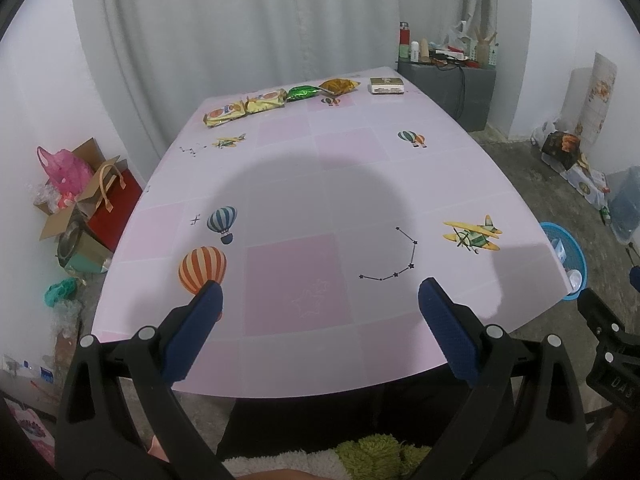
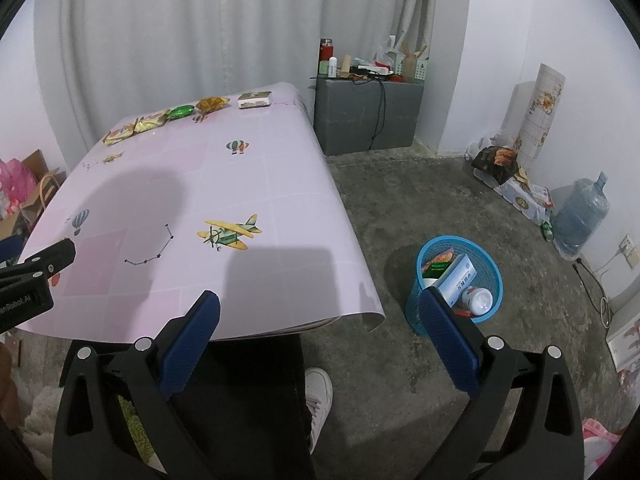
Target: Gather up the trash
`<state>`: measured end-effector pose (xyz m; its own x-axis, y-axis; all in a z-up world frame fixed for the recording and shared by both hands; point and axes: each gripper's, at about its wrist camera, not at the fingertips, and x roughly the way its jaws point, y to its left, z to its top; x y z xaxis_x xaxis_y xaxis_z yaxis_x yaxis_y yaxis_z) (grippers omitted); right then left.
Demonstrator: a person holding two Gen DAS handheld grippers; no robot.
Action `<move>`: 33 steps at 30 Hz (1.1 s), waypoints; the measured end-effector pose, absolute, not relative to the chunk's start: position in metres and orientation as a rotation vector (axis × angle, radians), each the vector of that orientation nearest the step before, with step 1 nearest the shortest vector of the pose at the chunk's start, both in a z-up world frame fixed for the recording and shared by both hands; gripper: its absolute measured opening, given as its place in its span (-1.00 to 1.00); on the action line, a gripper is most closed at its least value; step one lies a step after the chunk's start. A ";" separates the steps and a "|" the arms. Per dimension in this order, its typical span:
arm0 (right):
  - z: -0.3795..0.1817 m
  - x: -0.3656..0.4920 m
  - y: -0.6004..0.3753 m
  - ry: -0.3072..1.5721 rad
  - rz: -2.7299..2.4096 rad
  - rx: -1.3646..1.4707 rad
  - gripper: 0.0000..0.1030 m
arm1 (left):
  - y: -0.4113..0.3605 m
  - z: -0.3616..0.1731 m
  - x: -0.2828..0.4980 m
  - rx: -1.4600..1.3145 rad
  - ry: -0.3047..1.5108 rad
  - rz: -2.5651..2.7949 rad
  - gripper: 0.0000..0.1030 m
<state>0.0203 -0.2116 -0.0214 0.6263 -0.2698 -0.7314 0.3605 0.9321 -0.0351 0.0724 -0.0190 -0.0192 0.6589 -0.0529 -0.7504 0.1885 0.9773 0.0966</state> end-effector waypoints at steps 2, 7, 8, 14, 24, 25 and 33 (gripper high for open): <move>-0.021 0.020 -0.211 0.818 -0.363 0.119 0.88 | -0.019 -0.019 0.072 0.172 0.843 -0.137 0.83; -0.021 0.020 -0.211 0.818 -0.362 0.119 0.88 | -0.017 -0.020 0.072 0.170 0.842 -0.134 0.83; -0.021 0.020 -0.211 0.818 -0.363 0.118 0.88 | -0.018 -0.020 0.071 0.170 0.843 -0.133 0.83; -0.022 0.021 -0.210 0.818 -0.365 0.119 0.88 | -0.019 -0.022 0.070 0.171 0.852 -0.128 0.83; -0.022 0.021 -0.210 0.817 -0.365 0.118 0.88 | -0.018 -0.022 0.070 0.171 0.852 -0.129 0.83; -0.022 0.020 -0.211 0.817 -0.364 0.119 0.88 | -0.019 -0.022 0.070 0.171 0.852 -0.128 0.83; -0.022 0.020 -0.211 0.816 -0.364 0.119 0.88 | -0.019 -0.022 0.069 0.171 0.852 -0.128 0.83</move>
<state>0.0205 -0.2107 -0.0219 0.6269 -0.2710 -0.7305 0.3620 0.9315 -0.0349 0.0694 -0.0185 -0.0221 0.6518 -0.0435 -0.7571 0.1800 0.9787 0.0987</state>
